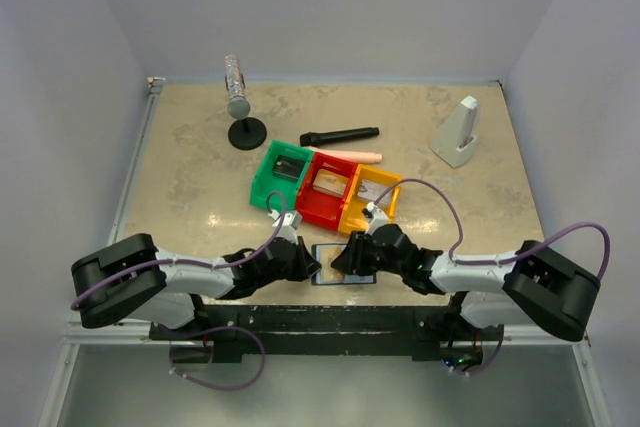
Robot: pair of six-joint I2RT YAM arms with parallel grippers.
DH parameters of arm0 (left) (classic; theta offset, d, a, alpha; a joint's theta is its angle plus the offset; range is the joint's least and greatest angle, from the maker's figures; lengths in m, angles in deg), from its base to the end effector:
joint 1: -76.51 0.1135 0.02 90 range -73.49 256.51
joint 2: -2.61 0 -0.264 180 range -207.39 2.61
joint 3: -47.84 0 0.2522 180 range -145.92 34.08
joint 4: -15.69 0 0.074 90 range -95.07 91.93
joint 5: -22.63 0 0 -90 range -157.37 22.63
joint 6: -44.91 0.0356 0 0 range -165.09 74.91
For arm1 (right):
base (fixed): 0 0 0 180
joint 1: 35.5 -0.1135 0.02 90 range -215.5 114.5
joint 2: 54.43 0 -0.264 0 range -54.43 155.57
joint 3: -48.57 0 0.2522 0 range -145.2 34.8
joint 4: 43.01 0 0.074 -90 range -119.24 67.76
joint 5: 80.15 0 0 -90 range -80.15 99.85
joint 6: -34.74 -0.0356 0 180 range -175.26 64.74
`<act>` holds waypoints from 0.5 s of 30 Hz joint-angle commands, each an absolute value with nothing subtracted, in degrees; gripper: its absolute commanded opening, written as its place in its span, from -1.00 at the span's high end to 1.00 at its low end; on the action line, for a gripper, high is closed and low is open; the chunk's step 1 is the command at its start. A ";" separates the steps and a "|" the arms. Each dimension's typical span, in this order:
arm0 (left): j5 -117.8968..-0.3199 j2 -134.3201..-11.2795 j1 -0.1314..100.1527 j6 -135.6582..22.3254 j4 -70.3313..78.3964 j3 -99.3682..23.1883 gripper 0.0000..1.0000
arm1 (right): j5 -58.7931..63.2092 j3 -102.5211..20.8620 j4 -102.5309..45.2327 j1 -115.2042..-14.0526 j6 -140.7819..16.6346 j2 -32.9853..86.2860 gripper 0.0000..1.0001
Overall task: Take the credit cards out of the card holder
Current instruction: Remove the credit card from the card holder.
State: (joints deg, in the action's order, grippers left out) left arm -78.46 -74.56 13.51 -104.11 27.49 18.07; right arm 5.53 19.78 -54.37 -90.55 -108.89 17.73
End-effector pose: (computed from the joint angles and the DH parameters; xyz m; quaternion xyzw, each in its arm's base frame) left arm 0.1063 -0.1935 0.1219 -0.0134 0.8863 -0.3563 0.2957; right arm 0.1211 0.1780 0.1336 -0.0291 0.8737 0.4128 0.2556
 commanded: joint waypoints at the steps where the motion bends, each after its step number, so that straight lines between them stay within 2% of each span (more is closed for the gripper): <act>1: -78.00 -77.37 13.58 -103.01 22.58 19.93 1.00 | -3.59 18.02 -66.15 -91.75 -109.49 18.25 0.27; 15: -79.15 -74.48 13.58 -103.18 22.85 21.42 1.00 | -5.18 18.19 -63.88 -91.75 -108.79 15.97 0.45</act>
State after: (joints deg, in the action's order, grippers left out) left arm -78.59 -73.90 13.51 -104.09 28.15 18.97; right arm 2.58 19.78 -56.66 -90.13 -108.16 18.04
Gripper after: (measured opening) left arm 0.013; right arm 0.301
